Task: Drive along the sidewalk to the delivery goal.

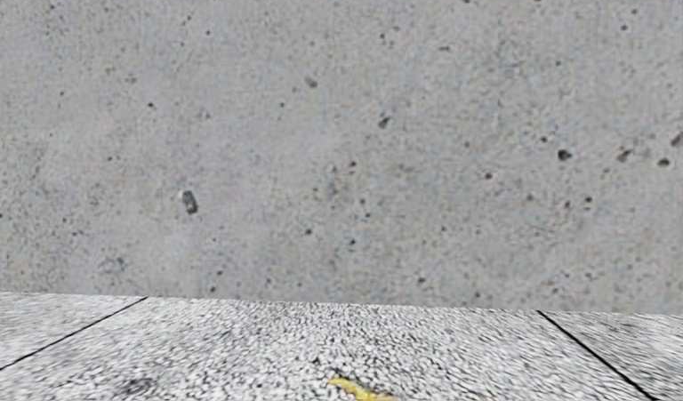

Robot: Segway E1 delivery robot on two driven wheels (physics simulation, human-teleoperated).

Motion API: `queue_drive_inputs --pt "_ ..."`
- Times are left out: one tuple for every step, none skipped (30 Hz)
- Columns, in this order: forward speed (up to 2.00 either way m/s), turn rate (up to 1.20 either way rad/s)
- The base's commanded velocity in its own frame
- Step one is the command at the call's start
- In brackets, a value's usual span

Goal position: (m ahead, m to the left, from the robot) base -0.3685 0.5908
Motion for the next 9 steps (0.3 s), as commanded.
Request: queue_drive_inputs --pt "0.00 0.00" --pt "0.00 0.00" --pt "0.00 0.00" --pt "0.00 0.00" --pt "0.00 0.00" --pt "0.00 0.00" --pt "0.00 0.00" --pt "0.00 0.00" --pt "0.00 0.00"
